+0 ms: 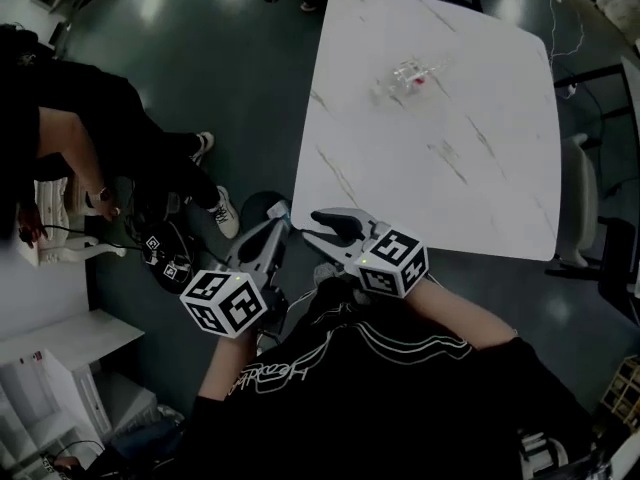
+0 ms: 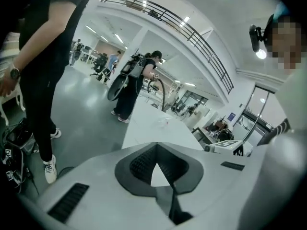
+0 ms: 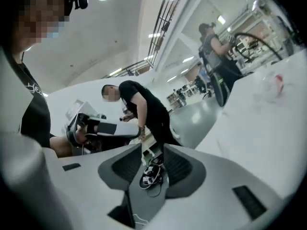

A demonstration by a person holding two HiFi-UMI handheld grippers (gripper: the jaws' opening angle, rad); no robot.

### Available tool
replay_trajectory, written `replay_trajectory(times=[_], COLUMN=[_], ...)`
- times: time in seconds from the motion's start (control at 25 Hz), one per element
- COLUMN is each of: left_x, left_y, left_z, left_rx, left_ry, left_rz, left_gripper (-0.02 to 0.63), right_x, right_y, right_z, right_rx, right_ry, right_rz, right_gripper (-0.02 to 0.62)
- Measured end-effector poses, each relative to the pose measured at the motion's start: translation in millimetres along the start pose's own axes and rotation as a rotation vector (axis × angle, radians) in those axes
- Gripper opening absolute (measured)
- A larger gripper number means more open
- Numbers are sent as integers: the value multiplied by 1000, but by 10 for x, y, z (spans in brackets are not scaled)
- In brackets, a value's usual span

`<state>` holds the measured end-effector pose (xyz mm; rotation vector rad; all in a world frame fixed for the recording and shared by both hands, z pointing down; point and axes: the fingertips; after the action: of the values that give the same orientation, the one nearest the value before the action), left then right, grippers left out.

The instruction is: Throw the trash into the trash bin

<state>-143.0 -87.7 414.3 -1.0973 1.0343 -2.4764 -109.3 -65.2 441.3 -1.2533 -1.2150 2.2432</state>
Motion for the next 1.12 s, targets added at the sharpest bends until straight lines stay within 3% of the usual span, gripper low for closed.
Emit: replay_trajectory(times=[0.12, 0.24, 0.56, 0.72, 0.92, 1.12], left_x=[-375, -771, -1852, -2260, -2418, -2229], left_y=[-2, -72, -198, -208, -142, 22], left_z=[312, 630, 1389, 1630, 1765, 1911], left_rx=[22, 50, 71, 68, 53, 42], left_ry=[-44, -84, -182, -188, -162, -128], left_rz=[26, 49, 125, 176, 201, 214], left_gripper=[6, 6, 6, 6, 6, 6], right_x=[-319, -569, -1023, -1165, -1321, -1523], right_y=[262, 443, 644, 718, 744, 645], right_z=[-549, -1068, -2193, -2595, -2892, -2905], right_rx=[-78, -135, -188, -202, -215, -211], right_ry=[-98, -128, -150, -166, -187, -213], right_rz=[-25, 4, 15, 0, 7, 64], right_gripper=[101, 48, 38, 38, 38, 40])
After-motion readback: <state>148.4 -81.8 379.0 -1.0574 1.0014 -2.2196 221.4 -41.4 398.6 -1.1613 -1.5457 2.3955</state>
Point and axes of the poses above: the fingertips, and each gripper's own axes: z forward along the fingers, x to its left, y out of its top
